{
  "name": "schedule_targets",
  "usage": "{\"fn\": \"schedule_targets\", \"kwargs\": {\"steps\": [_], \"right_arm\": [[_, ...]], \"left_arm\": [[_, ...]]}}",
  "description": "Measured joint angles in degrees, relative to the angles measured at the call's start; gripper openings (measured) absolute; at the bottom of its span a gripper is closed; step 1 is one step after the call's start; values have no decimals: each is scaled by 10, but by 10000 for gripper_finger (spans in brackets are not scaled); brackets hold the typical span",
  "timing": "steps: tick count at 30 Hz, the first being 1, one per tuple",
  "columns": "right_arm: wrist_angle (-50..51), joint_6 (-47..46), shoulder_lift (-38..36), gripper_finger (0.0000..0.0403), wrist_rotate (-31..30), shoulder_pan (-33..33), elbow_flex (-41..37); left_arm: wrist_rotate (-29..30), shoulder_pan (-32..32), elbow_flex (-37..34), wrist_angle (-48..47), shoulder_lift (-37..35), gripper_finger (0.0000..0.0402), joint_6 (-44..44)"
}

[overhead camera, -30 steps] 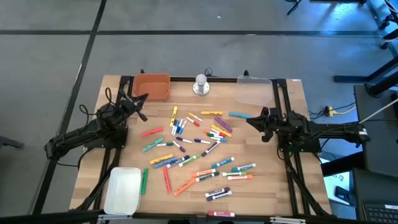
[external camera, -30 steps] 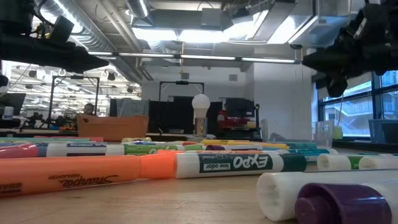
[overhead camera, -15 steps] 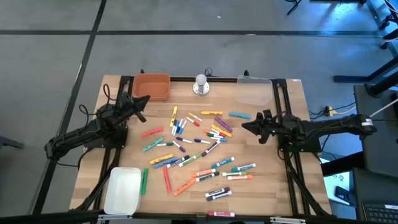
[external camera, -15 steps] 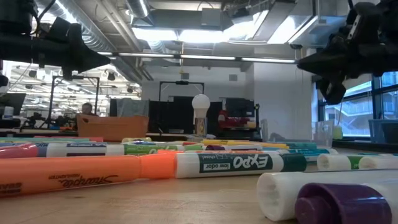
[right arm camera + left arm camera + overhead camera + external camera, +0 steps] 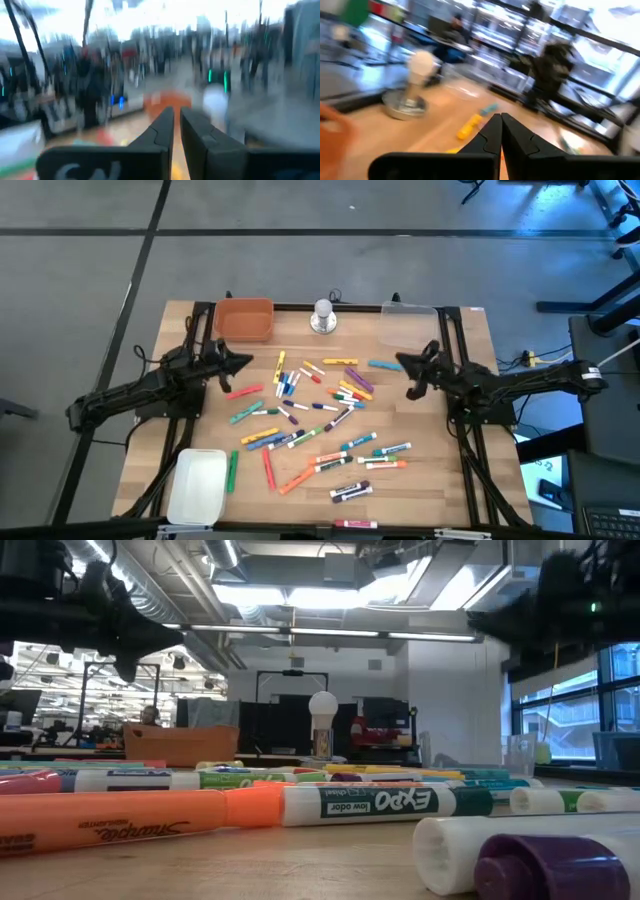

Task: Pick & Place Markers
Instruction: Put the large blue highlighter pen into the transparent bin

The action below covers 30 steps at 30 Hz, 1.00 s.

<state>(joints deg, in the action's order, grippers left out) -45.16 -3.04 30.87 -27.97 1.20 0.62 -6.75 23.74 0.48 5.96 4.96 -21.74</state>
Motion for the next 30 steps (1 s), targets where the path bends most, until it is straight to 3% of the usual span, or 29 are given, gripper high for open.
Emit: {"fn": "schedule_targets", "kwargs": {"steps": [4, 11, 14, 17, 20, 25, 30], "right_arm": [[-76, 37, 1, 32, -12, -12, 10], [362, -13, 63, 72, 22, -47, 185], [449, -29, 112, 104, 21, -56, 260], [529, -42, 158, 131, 21, -69, 315], [569, -15, 204, 150, 35, -75, 356], [570, 97, 286, 169, 140, -77, 345], [559, 119, 371, 176, 152, -77, 354]], "left_arm": [[-16, -14, 0, -2, 2, 10, 12], [-3, -28, 0, -26, 3, 4, 21], [25, -28, 0, -26, 3, 2, 47], [95, -28, 0, -28, 8, 5, 62], [161, -28, 0, -39, 15, 5, 41], [161, -29, 0, -27, 39, 2, 87], [173, -35, 0, 24, 40, 3, 151]]}}
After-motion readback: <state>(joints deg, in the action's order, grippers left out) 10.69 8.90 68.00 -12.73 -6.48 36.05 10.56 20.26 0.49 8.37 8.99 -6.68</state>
